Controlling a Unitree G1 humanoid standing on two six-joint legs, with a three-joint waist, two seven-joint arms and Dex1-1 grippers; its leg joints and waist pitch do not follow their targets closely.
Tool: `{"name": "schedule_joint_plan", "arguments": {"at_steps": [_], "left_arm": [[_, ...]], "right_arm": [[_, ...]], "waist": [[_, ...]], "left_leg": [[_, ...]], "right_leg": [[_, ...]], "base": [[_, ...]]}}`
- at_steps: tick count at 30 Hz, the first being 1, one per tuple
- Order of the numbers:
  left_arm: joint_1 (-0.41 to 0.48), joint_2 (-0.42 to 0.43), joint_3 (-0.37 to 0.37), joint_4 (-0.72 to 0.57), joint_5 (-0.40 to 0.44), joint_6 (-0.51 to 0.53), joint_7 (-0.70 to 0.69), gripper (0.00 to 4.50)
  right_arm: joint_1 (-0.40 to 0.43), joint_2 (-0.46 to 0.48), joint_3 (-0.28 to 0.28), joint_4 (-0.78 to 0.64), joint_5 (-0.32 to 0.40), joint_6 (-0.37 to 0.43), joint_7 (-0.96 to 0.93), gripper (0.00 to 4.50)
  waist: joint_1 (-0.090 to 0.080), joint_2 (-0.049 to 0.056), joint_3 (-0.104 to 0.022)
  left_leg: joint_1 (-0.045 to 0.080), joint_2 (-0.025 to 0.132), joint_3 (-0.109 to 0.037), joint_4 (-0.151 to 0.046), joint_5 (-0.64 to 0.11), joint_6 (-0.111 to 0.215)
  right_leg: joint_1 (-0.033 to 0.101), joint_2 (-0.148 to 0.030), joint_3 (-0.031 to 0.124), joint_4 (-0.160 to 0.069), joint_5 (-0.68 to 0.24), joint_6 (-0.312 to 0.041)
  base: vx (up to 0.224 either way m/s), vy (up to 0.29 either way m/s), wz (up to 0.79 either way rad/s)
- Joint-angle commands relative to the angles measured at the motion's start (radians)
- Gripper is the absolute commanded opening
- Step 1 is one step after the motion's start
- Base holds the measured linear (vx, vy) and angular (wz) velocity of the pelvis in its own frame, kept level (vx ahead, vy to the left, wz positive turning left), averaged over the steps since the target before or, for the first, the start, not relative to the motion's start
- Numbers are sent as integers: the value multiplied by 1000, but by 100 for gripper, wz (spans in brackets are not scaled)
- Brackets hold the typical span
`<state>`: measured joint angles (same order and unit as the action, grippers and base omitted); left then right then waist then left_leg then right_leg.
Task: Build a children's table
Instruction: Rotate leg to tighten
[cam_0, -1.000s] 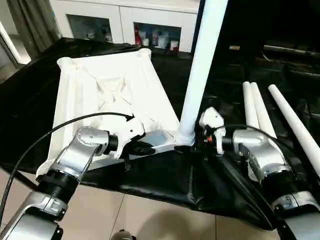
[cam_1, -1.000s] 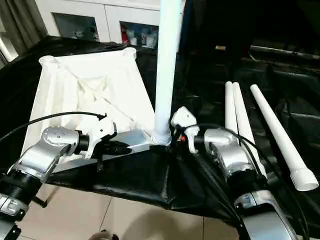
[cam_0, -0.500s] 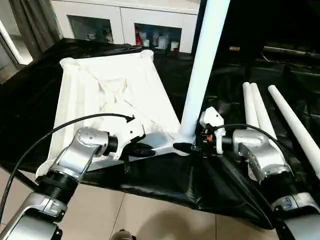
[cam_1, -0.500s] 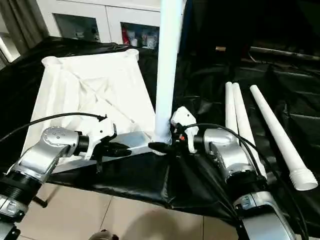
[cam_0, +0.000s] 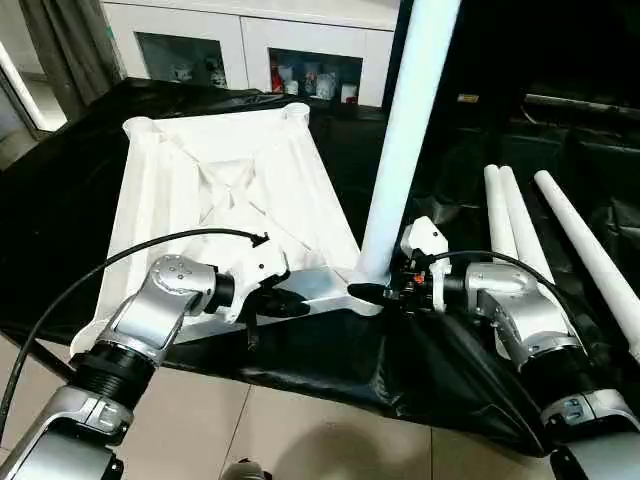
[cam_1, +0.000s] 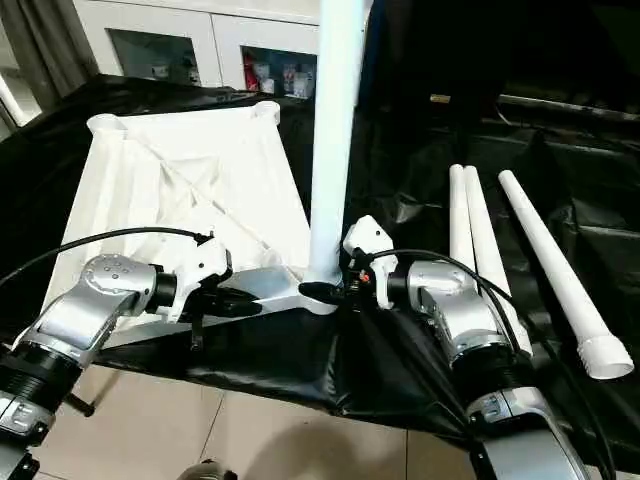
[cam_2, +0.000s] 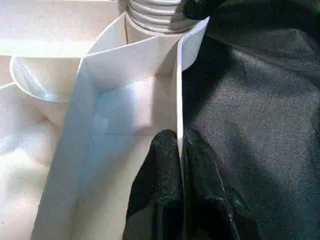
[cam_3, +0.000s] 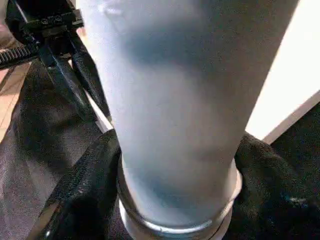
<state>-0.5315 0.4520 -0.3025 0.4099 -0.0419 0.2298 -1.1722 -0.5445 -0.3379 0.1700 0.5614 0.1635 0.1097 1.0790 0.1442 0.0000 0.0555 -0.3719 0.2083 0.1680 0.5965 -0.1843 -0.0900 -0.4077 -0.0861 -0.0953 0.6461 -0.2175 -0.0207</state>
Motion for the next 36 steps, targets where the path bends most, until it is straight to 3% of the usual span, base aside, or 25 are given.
{"name": "schedule_joint_plan", "arguments": {"at_steps": [1,5,9,10,11,12,13,14,15,16,18,19,24,28,29,31,33,35,36], "left_arm": [[-24,-16,9,-32,-21,-13,-2,0],[-46,-33,13,20,10,-6,62,0],[-118,-103,48,144,35,37,220,0],[-118,-103,48,144,35,37,220,0],[-156,-140,69,201,38,56,299,0],[-187,-170,85,247,42,71,361,0],[-247,-227,117,340,49,101,498,0],[-266,-245,125,370,51,105,540,0],[-269,-248,127,375,52,106,547,0],[-312,-293,134,447,62,111,644,0],[-328,-313,134,474,67,110,678,0],[-351,-342,138,510,65,111,720,0],[-372,-366,129,543,73,106,735,0],[-376,-353,118,572,87,89,717,0],[-378,-347,111,582,91,77,703,0],[-366,-333,92,568,99,50,656,0],[-337,-311,70,519,103,48,589,0],[-309,-289,50,478,105,42,530,0],[-304,-285,47,472,105,40,523,0]], "right_arm": [[17,5,3,8,6,8,2,276],[21,42,-20,71,-8,26,-103,276],[-20,127,-64,208,-43,31,-351,275],[-20,127,-64,208,-43,31,-351,275],[-47,167,-97,268,-40,41,-475,275],[-69,198,-124,315,-35,50,-569,275],[-114,243,-159,401,-39,49,-745,275],[-130,255,-164,427,-43,50,-795,275],[-133,257,-165,432,-44,50,-804,275],[-176,293,-200,495,-29,49,-940,275],[-194,309,-215,518,-22,47,-991,275],[-220,334,-239,551,-9,38,-1053,275],[-260,372,-257,586,-10,2,-1083,274],[-300,388,-274,600,-4,-53,-1024,274],[-309,386,-281,604,1,-70,-1010,274],[-315,369,-275,590,-5,-98,-984,330],[-312,339,-261,550,-6,-120,-904,347],[-302,309,-245,511,-8,-119,-814,354],[-298,304,-241,500,-6,-113,-790,376]], "waist": [[0,1,-79],[-5,3,-78],[-8,4,-70],[-7,2,-71],[-10,1,-70],[-15,2,-65],[-13,1,-67],[-16,0,-69],[-15,-1,-66],[-14,-4,-68],[-11,-3,-70],[-9,-3,-71],[-5,0,-76],[-6,6,-74],[-6,2,-74],[-6,2,-73],[-6,2,-75],[-18,-5,-76],[-25,-2,-77]], "left_leg": [[4,21,-2,-55,-62,72],[5,21,-2,-57,-77,63],[14,21,-2,-67,-152,13],[14,21,-2,-67,-150,8],[11,20,-3,-69,-152,2],[16,18,0,-70,-175,-12],[18,17,-3,-71,-181,-21],[20,15,-2,-71,-171,-34],[21,15,-3,-72,-181,-37],[14,16,-3,-72,-175,-27],[23,15,-3,-71,-182,-28],[20,15,-3,-71,-178,-23],[9,14,-2,-67,-130,4],[9,14,-2,-69,-157,9],[10,14,-2,-69,-164,10],[9,15,-2,-70,-164,11],[7,16,-3,-69,-162,22],[-9,15,-9,-73,-133,29],[-4,17,-7,-68,-127,38]], "right_leg": [[71,-60,56,-59,91,-255],[70,-60,56,-63,69,-255],[68,-66,57,-82,-101,-223],[69,-66,57,-82,-108,-219],[69,-66,57,-83,-118,-212],[60,-66,58,-91,-181,-205],[64,-67,57,-94,-205,-196],[60,-67,59,-94,-211,-190],[60,-67,58,-97,-223,-182],[63,-71,59,-97,-214,-178],[58,-68,59,-98,-218,-170],[59,-67,58,-96,-204,-168],[65,-65,56,-82,-50,-184],[66,-67,55,-86,-70,-191],[66,-67,55,-88,-82,-190],[67,-68,55,-88,-89,-189],[69,-69,55,-86,-76,-192],[81,-65,48,-80,-52,-182],[77,-69,50,-80,-44,-194]], "base": [[0,0,0],[0,0,0],[0,0,0],[0,0,0],[0,0,0],[0,0,0],[0,0,0],[0,0,0],[0,0,0],[0,0,0],[0,0,0],[0,0,0],[0,0,0],[0,0,0],[0,0,0],[0,0,0],[0,0,0],[0,0,0],[0,0,0]]}}
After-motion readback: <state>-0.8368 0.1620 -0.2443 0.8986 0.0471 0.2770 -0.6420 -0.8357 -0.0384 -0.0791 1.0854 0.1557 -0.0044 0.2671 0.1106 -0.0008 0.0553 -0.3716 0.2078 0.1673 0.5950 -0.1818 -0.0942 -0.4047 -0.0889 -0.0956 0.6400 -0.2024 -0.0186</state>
